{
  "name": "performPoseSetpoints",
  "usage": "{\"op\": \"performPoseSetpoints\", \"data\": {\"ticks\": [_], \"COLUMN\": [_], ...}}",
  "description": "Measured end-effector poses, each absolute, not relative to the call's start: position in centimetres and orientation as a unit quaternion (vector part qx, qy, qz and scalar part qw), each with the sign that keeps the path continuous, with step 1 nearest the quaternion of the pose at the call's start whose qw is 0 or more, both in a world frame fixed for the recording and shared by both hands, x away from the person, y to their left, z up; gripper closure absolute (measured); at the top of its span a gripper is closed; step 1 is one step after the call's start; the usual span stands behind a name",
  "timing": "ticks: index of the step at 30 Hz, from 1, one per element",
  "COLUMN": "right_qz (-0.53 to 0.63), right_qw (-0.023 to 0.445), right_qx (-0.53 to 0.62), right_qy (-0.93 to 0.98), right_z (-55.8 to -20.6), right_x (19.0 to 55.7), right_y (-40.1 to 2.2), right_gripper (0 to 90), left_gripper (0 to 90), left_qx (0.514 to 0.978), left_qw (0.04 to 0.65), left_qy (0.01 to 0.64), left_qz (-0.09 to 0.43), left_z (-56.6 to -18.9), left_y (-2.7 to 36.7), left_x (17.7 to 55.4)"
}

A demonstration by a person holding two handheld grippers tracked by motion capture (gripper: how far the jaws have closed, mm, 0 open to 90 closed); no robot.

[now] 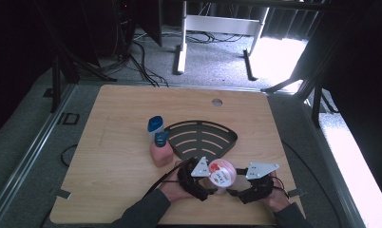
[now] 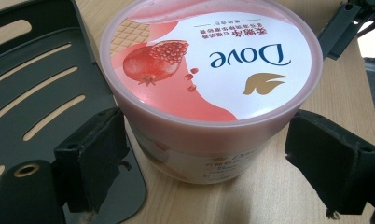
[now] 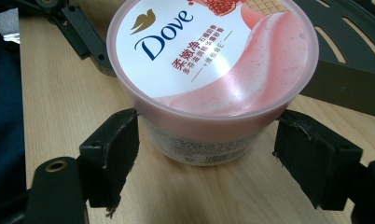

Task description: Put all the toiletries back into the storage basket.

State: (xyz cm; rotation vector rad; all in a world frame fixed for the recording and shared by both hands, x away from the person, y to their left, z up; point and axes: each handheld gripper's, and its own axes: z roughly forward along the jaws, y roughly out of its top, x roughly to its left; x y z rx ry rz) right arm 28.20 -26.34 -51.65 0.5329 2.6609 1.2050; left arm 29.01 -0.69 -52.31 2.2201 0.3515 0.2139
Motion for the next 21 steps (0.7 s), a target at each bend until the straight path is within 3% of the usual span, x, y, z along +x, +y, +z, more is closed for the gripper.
{"op": "performPoseSetpoints", "data": {"ticks": [21], "right_qz": [0.400], "right_qw": [0.089], "right_qx": [0.169], "right_qy": [0.896], "right_z": [-50.3], "right_x": [29.4], "right_y": [-26.2], "right_gripper": [21.6], "left_gripper": [13.3], "left_qx": [0.888], "left_qw": [0.424], "left_qy": [0.149], "left_qz": [0.094], "left_z": [-51.1], "left_y": [-0.7], "left_x": [29.8]}}
